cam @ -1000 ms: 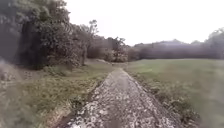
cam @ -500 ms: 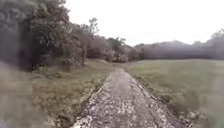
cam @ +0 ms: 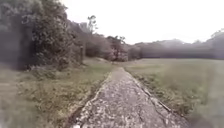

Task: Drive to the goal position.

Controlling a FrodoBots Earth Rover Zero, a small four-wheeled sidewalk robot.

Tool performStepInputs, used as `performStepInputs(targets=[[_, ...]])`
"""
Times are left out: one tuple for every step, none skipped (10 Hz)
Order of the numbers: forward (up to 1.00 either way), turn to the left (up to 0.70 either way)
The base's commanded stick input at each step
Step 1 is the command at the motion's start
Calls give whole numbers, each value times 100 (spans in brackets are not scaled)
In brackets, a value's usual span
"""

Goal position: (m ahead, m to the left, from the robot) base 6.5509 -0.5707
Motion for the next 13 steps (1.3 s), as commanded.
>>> performStepInputs(targets=[[85, 0], [85, 0], [85, 0], [85, 0], [85, 0], [85, 0], [85, 0], [85, 0], [85, 0], [85, 0], [85, 0], [85, -5], [85, -34]])
